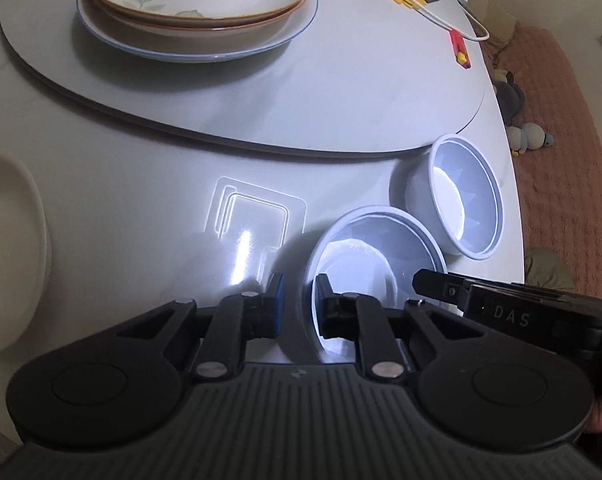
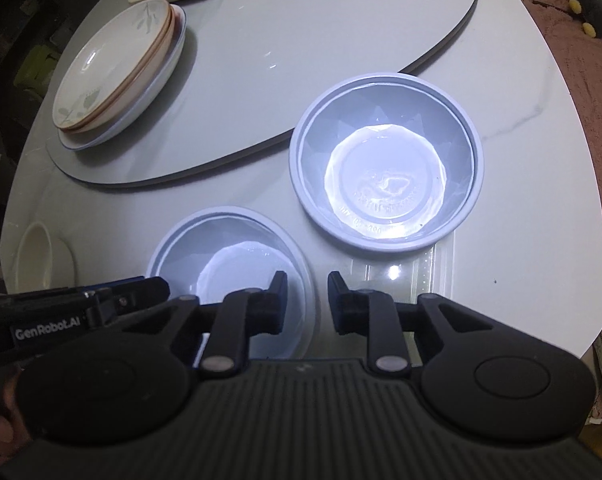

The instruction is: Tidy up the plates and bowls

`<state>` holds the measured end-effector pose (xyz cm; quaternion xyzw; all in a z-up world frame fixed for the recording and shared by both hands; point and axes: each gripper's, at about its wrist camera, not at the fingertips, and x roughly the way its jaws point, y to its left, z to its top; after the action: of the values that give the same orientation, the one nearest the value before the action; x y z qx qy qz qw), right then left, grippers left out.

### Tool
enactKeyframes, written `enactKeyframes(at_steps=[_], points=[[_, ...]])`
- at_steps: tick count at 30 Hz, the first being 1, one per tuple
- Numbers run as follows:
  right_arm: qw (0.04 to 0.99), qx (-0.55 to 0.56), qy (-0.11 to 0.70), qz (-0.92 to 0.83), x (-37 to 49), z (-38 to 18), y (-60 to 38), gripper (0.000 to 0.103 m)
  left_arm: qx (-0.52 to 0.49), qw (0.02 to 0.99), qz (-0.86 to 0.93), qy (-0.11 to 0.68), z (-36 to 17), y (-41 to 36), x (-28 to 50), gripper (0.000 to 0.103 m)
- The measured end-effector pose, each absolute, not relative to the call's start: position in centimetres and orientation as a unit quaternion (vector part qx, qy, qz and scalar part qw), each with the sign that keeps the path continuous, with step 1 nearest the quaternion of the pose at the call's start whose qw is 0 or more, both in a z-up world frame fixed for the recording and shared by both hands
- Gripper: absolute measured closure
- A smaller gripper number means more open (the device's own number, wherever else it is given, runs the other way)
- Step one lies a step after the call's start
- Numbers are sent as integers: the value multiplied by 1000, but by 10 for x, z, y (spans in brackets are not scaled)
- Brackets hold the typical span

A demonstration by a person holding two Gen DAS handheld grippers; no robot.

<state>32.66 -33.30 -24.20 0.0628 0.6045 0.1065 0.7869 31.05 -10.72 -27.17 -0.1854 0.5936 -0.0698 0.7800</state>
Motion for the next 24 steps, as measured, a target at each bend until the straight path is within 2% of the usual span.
enactKeyframes(at_steps=[2,11,24], points=[[784,63,607,113,326,-245,-331,85,-197,776,-70,596,-274,-108,312,89],[786,65,602,124,324,-237,-330,85,-192,778,-78,593,-259,-110,310,90],[805,91,571,133,313,-172,-331,84,-184,799,-94,564,-187,-100,296,90]])
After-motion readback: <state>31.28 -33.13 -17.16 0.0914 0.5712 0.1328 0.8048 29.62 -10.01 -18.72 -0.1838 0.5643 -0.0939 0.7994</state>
